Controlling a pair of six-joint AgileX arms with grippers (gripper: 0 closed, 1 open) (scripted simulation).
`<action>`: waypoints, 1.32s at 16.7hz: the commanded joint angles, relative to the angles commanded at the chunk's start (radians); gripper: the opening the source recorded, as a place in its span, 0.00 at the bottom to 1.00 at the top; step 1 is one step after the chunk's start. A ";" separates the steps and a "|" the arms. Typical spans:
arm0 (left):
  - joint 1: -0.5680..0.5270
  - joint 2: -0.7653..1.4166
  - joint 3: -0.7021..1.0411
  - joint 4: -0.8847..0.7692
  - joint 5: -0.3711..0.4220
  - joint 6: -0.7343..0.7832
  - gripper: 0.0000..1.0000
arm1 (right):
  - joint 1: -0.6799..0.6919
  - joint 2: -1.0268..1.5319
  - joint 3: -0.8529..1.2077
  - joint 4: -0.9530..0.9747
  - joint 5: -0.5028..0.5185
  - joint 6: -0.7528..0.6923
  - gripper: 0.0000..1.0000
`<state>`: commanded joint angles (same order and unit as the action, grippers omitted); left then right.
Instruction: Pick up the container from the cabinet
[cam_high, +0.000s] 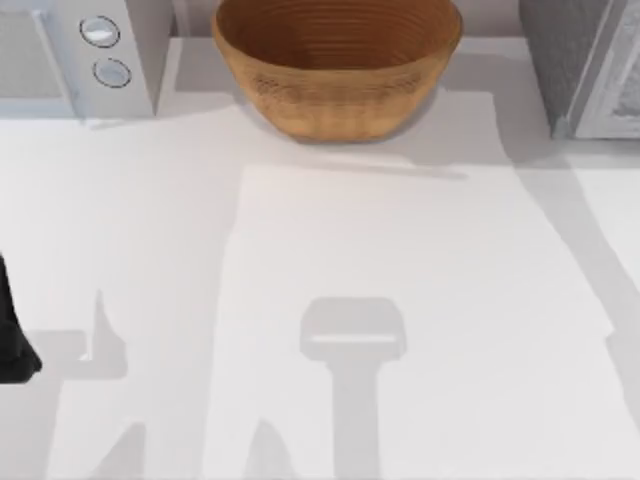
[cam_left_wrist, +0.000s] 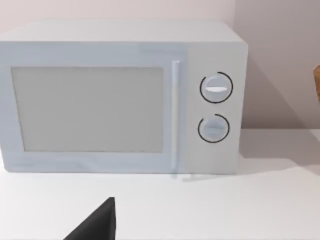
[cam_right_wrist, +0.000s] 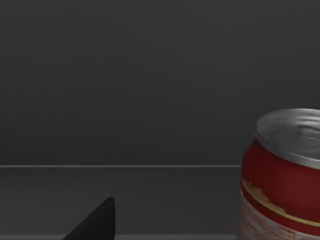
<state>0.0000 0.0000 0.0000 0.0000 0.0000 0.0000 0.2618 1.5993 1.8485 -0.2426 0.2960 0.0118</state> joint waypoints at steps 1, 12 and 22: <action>0.000 0.000 0.000 0.000 0.000 0.000 1.00 | -0.006 0.019 0.018 0.001 -0.005 0.000 1.00; 0.000 0.000 0.000 0.000 0.000 0.000 1.00 | -0.009 0.029 0.027 0.002 -0.009 0.000 0.47; 0.000 0.000 0.000 0.000 0.000 0.000 1.00 | -0.009 0.029 0.027 0.002 -0.009 0.000 0.00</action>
<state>0.0000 0.0000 0.0000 0.0000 0.0000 0.0000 0.2527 1.6285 1.8759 -0.2403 0.2874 0.0118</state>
